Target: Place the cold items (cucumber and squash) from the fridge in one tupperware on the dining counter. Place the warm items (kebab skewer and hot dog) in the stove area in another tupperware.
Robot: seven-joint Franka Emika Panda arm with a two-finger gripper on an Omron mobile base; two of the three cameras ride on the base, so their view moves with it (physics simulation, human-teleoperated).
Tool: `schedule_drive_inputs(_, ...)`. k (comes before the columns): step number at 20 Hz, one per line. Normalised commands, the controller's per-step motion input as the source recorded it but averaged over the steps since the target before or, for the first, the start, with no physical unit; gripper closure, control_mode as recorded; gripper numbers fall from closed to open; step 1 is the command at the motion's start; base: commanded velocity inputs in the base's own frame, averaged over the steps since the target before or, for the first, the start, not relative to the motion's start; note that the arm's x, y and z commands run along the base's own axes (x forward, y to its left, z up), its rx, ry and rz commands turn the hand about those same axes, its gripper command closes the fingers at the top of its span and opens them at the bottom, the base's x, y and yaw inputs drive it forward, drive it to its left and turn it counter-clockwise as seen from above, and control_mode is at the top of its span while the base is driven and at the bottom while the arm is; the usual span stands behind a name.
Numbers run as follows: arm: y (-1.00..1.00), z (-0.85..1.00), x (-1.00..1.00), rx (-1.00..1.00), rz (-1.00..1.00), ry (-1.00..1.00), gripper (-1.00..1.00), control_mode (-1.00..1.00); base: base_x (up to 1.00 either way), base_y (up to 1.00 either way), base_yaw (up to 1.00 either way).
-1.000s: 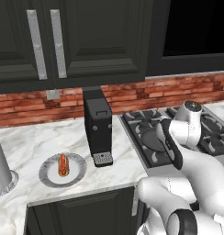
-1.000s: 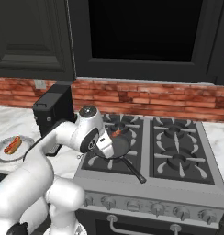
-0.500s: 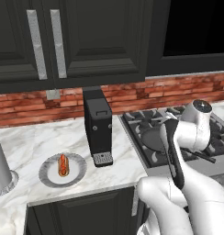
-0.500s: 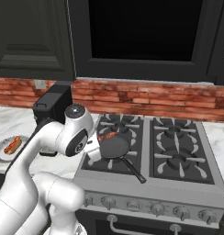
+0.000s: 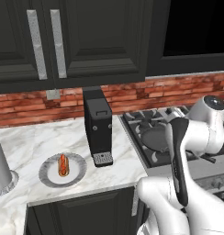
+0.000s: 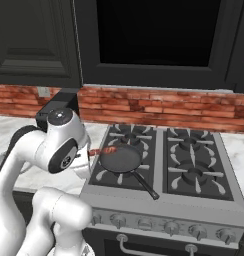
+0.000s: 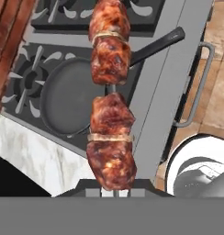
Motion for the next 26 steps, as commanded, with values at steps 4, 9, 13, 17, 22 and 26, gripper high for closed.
schedule_drive_inputs(4,0.15,0.44,-0.52,0.05,-0.06,0.0,1.0,-1.0,0.0,0.0,0.0)
schedule_drive_inputs(9,0.11,0.5,-0.55,0.06,0.0,0.02,1.0,-1.0,0.0,0.0,0.0)
schedule_drive_inputs(13,0.06,0.44,-0.58,0.06,0.0,0.0,1.0,-1.0,0.0,0.0,0.0)
schedule_drive_inputs(17,0.05,0.35,-0.57,0.05,0.0,0.0,1.0,-1.0,0.0,0.0,0.0)
schedule_drive_inputs(22,0.01,0.06,-0.1,0.0,0.0,0.0,1.0,1.0,-0.34,0.04,0.0)
schedule_drive_inputs(26,0.0,0.0,0.0,0.0,0.0,0.0,1.0,1.0,-0.75,0.25,0.0)
